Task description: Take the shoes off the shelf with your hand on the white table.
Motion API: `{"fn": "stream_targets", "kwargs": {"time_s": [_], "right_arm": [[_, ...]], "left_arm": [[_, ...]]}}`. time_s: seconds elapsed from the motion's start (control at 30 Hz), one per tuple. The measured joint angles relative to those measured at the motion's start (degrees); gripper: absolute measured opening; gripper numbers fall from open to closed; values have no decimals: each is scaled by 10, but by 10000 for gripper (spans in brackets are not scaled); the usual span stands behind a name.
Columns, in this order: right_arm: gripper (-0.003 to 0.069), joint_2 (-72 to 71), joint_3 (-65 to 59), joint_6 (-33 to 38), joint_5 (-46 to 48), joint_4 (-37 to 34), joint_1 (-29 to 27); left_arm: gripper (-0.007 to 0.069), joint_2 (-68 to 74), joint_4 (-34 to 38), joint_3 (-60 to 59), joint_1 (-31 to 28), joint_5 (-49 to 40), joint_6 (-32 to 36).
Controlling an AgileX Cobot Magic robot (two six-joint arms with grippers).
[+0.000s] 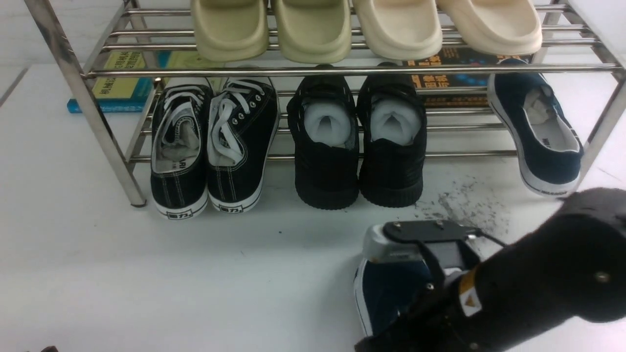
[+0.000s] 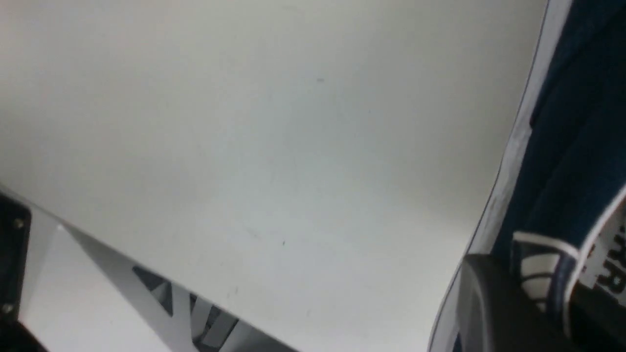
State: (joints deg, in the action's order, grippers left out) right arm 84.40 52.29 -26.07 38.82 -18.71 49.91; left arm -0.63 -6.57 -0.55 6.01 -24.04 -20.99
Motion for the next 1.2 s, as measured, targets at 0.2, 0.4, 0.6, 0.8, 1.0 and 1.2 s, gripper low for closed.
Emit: {"fn": "stream_targets", "kwargs": {"time_s": [0.2,0.4,0.6,0.8,1.0,1.2], "right_arm": [[40,56,31,-39,-18,77,3],[46,89,33,-45,-39,95,3],[59,115,36,-45,-58,100,3],[92,131,37,-45,-57,102,3],[258,134,40,-45,-52,120,2],[452,133,71,-44,16,131,0]], "left_arm": [[240,0,0,0,0,0,0],[240,0,0,0,0,0,0],[240,0,0,0,0,0,0],[240,0,0,0,0,0,0],[240,0,0,0,0,0,0],[240,0,0,0,0,0,0]]}}
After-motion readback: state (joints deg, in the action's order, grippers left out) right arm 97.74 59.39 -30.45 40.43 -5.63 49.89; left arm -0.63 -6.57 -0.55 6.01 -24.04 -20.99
